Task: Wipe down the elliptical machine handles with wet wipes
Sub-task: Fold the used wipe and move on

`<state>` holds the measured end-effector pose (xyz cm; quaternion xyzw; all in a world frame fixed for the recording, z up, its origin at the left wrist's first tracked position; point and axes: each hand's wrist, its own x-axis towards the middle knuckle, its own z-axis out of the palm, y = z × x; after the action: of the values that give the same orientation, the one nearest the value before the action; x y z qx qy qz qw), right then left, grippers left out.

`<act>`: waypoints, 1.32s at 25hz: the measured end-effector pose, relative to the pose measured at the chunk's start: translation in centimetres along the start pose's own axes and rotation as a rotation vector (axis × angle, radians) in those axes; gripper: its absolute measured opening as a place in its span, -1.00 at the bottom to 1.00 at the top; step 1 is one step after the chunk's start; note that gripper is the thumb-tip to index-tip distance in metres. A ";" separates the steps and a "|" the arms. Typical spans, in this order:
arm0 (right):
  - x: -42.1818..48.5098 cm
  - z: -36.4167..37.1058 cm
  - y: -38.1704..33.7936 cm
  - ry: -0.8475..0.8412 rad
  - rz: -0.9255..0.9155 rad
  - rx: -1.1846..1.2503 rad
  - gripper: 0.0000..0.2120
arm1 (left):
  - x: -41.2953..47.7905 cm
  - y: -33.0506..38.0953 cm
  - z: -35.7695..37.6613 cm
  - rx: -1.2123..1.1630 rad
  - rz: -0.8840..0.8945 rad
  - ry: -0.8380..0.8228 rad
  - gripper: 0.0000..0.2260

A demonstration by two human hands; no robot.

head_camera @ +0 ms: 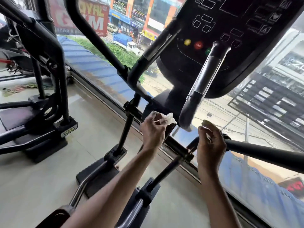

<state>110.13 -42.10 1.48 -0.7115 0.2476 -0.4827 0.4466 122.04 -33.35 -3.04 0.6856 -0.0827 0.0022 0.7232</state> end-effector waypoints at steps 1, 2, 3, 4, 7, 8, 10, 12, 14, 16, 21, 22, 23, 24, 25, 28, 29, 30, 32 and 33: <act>0.2 0.2 0.0 -0.028 -0.017 0.003 -0.79 | 0.5 -0.5 1.1 0.020 0.024 0.003 -0.87; 0.3 0.5 0.2 -0.061 -0.046 -0.005 -0.79 | 0.9 -1.1 2.1 0.007 0.038 -0.006 -0.88; 0.2 0.8 0.4 -0.089 -0.080 -0.023 -0.79 | 1.2 -1.7 3.1 -0.023 0.040 -0.025 -0.87; 0.2 0.9 0.8 -0.114 -0.111 -0.042 -0.77 | 1.3 -2.7 4.1 -0.060 0.031 -0.046 -0.84; -0.4 0.9 1.3 -0.153 -0.171 -0.091 -0.75 | 0.8 -5.3 6.6 -0.129 0.066 -0.125 -0.78; -0.6 0.9 1.5 -0.163 -0.197 -0.136 -0.75 | 0.6 -6.1 7.1 -0.140 0.111 -0.146 -0.79; -1.1 0.9 1.7 -0.164 -0.237 -0.217 -0.73 | 0.2 -7.7 7.8 -0.168 0.221 -0.178 -0.80; -1.2 0.9 1.8 -0.148 -0.246 -0.257 -0.73 | 0.0 -8.8 8.2 -0.160 0.315 -0.177 -0.79; -1.2 0.9 1.6 -0.147 -0.293 -0.308 -0.77 | 0.4 -9.1 8.8 -0.108 0.348 -0.186 -0.76; -1.1 1.0 1.2 -0.146 -0.325 -0.366 -0.77 | 0.9 -9.5 9.7 -0.025 0.336 -0.210 -0.72; -1.1 1.2 0.8 -0.143 -0.301 -0.386 -0.81 | 0.7 -10.6 10.6 0.038 0.318 -0.289 -0.63; -1.2 1.2 0.7 -0.149 -0.304 -0.381 -0.81 | 0.6 -10.4 10.5 0.006 0.325 -0.255 -0.65; -1.2 1.2 0.7 -0.151 -0.312 -0.384 -0.80 | 0.6 -10.1 10.3 -0.050 0.341 -0.218 -0.66; -1.1 1.2 0.7 -0.151 -0.319 -0.392 -0.80 | 0.6 -9.8 10.2 -0.113 0.362 -0.188 -0.67; -1.0 1.2 0.7 -0.150 -0.324 -0.400 -0.81 | 0.5 -9.7 10.1 -0.154 0.385 -0.174 -0.65; -0.9 0.9 1.0 -0.147 -0.315 -0.451 -0.82 | 1.3 -10.1 10.5 -0.129 0.394 -0.216 -0.66; -0.9 0.8 1.0 -0.144 -0.311 -0.463 -0.81 | 1.4 -10.4 10.9 -0.095 0.369 -0.236 -0.65; -0.9 0.8 1.0 -0.143 -0.311 -0.471 -0.79 | 1.5 -10.7 11.2 -0.061 0.346 -0.258 -0.61; -0.9 0.7 0.9 -0.145 -0.314 -0.487 -0.78 | 1.7 -10.9 11.8 0.009 0.341 -0.306 -0.51; -0.9 0.8 1.0 -0.144 -0.314 -0.493 -0.77 | 1.8 -10.9 11.9 0.038 0.349 -0.324 -0.47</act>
<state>110.57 -41.52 0.11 -0.8605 0.2119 -0.4194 0.1966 123.70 -46.06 -13.11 0.6657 -0.3149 0.0189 0.6763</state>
